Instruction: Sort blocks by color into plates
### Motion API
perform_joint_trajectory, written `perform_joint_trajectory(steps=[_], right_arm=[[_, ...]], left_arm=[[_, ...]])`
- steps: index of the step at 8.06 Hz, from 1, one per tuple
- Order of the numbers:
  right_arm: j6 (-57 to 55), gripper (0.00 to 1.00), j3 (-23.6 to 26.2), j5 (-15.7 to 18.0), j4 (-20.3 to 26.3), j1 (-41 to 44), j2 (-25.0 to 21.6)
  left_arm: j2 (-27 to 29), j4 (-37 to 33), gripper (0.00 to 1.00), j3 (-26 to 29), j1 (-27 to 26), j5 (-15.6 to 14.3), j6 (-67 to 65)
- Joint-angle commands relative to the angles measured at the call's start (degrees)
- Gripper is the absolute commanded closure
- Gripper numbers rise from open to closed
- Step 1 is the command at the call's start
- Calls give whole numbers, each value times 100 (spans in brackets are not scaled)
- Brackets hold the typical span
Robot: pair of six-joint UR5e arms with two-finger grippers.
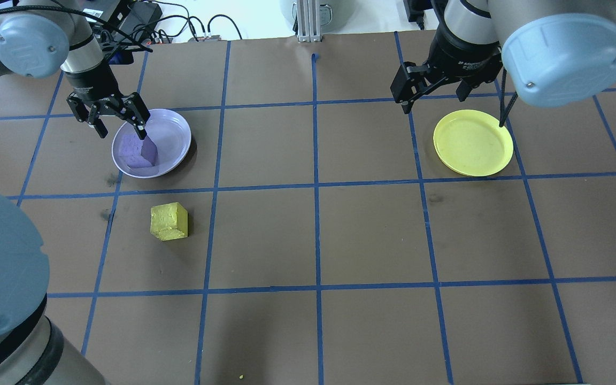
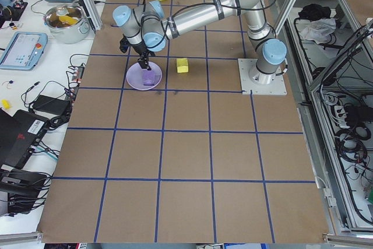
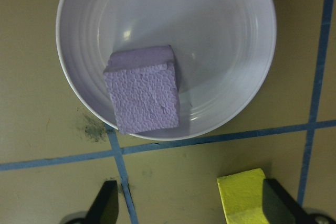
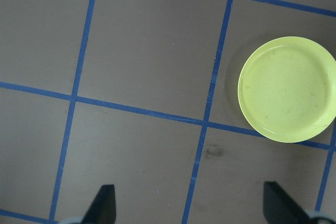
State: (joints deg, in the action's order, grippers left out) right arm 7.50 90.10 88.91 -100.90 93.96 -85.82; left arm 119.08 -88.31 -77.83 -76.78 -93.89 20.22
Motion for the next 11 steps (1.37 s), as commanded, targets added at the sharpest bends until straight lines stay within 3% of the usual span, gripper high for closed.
perform_joint_trajectory(steps=[1, 2, 5, 9, 11], right_arm=[[6, 0, 8, 3, 0, 0, 4], [-3, 0, -1, -5, -9, 0, 4], [-3, 0, -1, 3, -9, 0, 4], [6, 0, -1, -14, -26, 0, 4], [-3, 0, -1, -14, -26, 0, 4]], left_arm=[[-289, -317, 4, -178, -74, 553, -1273], [-515, -266, 5, -728, -92, 704, -1467], [-1018, 524, 6, -1969, -48, 679, -1698], [-896, 640, 6, -2384, -57, 705, -1592], [-860, 1025, 6, -2700, -48, 706, -1217]])
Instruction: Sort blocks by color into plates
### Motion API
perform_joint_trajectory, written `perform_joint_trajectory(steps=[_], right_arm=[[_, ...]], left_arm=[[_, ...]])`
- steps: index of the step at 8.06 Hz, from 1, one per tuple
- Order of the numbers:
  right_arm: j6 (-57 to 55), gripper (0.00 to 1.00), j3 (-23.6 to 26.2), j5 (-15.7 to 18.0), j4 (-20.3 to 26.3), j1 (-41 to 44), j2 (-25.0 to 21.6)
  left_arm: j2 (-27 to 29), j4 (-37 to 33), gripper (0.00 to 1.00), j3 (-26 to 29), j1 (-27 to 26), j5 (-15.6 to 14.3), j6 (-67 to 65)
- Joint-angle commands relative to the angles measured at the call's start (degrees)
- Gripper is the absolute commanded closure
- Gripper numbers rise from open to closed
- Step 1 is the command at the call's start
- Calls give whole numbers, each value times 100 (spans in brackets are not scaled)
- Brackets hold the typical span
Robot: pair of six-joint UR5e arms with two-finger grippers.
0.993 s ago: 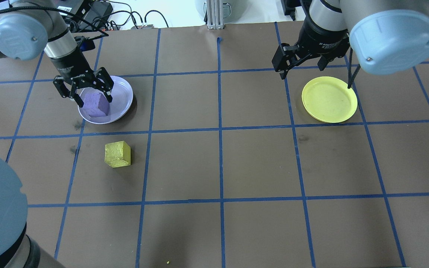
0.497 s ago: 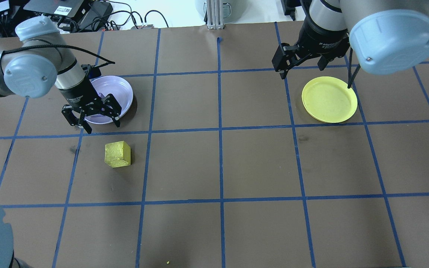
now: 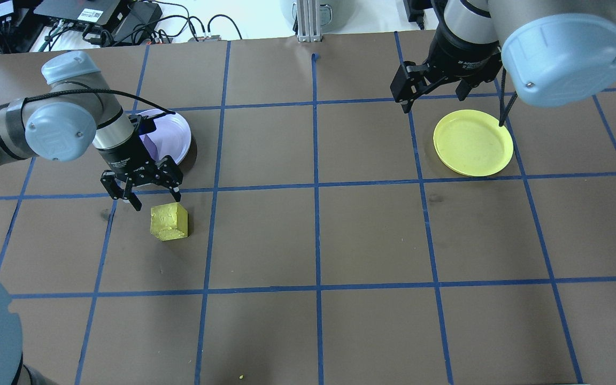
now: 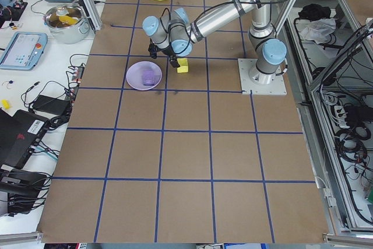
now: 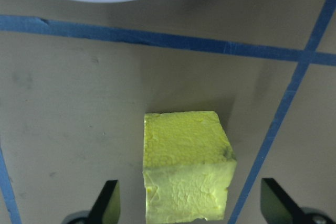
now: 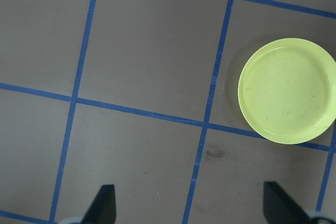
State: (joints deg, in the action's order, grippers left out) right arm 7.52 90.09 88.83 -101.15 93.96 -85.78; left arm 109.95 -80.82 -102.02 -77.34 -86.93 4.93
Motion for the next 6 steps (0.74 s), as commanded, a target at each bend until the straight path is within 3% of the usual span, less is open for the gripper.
perform_joint_trajectory(steps=[1, 3, 4, 5, 6], right_arm=[[-5, 0, 0, -6, -1, 0, 0], [-5, 0, 0, -6, -1, 0, 0], [-5, 0, 0, 2, -1, 0, 0], [-5, 0, 0, -32, -10, 0, 0], [-5, 0, 0, -41, -1, 0, 0]], left_arm=[[184, 504, 6, -379, -1, 0, 341], [246, 532, 7, -388, -9, 9, 359], [238, 567, 30, -380, -18, 0, 368], [177, 559, 68, -388, -27, -43, 429], [185, 559, 90, -388, -36, -52, 490]])
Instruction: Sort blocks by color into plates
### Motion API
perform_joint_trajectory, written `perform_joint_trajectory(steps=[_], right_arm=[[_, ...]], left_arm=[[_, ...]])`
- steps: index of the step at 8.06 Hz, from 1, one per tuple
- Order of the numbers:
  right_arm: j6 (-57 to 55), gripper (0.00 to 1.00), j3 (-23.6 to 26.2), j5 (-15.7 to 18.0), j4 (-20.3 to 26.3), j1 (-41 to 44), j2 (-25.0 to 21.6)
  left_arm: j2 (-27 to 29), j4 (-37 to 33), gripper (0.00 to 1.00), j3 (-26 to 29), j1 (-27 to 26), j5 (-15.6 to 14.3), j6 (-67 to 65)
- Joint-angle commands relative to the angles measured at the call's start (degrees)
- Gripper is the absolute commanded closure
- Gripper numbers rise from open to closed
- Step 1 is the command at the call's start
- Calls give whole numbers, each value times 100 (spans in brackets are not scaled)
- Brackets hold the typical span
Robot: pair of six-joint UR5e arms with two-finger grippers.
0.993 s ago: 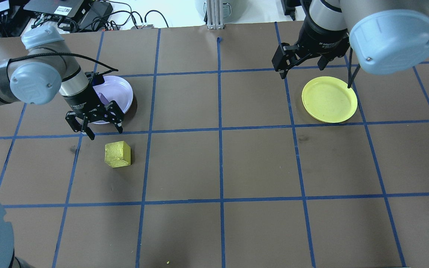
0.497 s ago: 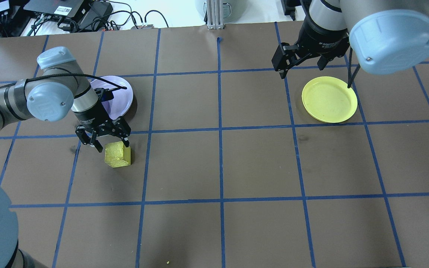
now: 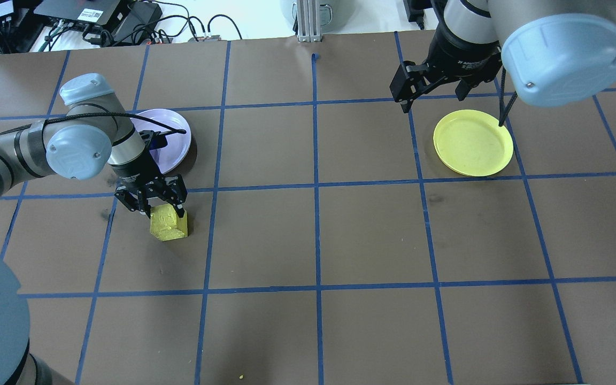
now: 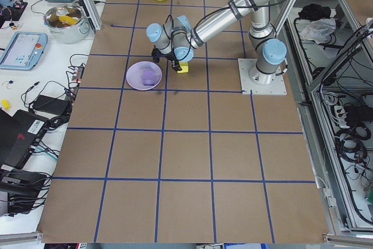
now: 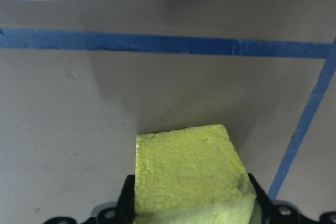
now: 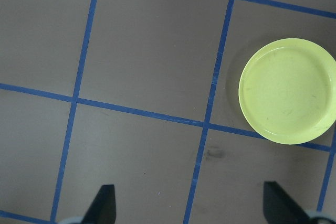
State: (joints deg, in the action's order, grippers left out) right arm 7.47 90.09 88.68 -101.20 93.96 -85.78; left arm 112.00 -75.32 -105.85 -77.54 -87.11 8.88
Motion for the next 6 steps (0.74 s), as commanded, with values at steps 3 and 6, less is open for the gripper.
perform_joint_trajectory(steps=[3, 6], right_arm=[[0, 0, 0, -34, 3, 0, -9], [0, 0, 0, -35, 3, 0, -9]], left_arm=[[-467, 18, 93, 56, -382, 63, -62], [-601, 26, 93, 160, -1672, 780, -1372]])
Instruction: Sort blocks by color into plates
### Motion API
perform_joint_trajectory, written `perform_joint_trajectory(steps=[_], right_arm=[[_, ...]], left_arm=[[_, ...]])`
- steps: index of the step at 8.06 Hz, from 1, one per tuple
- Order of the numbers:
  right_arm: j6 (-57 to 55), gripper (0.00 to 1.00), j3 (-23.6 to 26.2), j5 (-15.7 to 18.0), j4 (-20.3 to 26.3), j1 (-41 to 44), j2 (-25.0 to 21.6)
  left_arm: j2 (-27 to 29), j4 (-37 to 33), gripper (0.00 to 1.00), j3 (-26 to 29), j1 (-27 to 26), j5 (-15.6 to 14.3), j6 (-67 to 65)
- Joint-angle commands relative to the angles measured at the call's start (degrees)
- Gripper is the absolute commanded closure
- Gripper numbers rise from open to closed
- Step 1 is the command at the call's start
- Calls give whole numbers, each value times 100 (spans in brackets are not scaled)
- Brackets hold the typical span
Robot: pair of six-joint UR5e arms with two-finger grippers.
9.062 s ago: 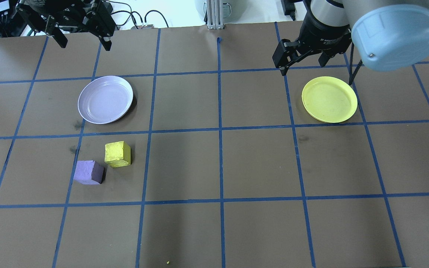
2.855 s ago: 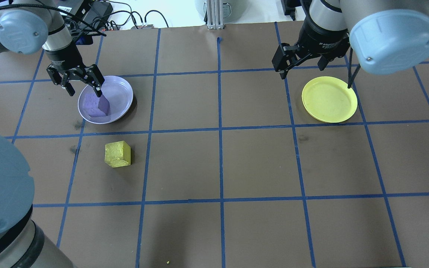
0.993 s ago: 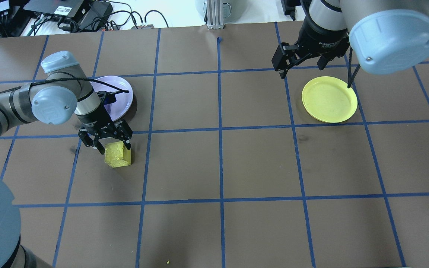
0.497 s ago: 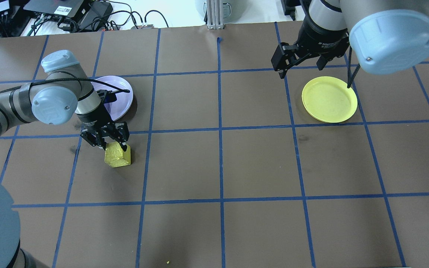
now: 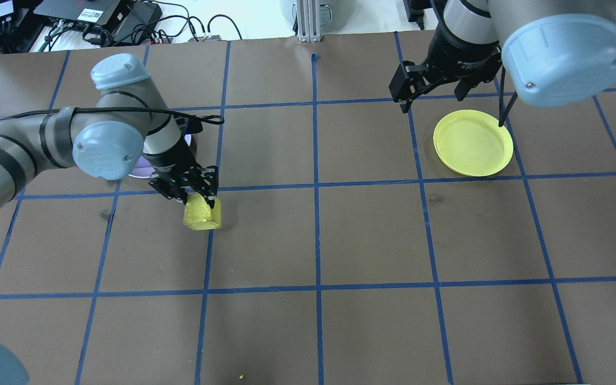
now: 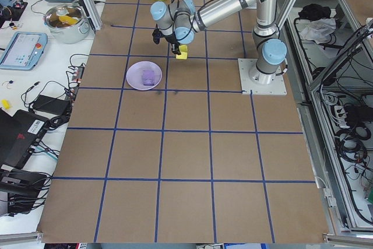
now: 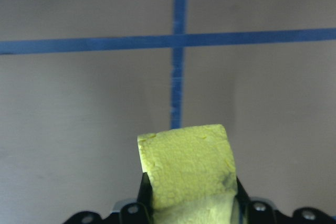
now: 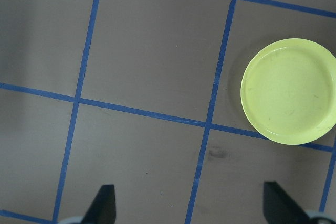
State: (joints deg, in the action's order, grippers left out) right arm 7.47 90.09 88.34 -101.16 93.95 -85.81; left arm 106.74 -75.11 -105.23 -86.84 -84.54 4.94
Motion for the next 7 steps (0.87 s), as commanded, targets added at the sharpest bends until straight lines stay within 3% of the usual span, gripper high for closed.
perform_joint_trajectory(steps=[1, 3, 7], right_arm=[[0, 0, 0, 25, 0, 0, 2], [0, 0, 0, 16, -9, 0, 3], [0, 0, 9, 34, -9, 0, 3]], left_arm=[[-5, 40, 93, 334, -1234, 761, -1743], [49, 50, 93, 669, -1799, 1061, -2467], [513, 759, 96, 696, -2669, 1071, -3822]])
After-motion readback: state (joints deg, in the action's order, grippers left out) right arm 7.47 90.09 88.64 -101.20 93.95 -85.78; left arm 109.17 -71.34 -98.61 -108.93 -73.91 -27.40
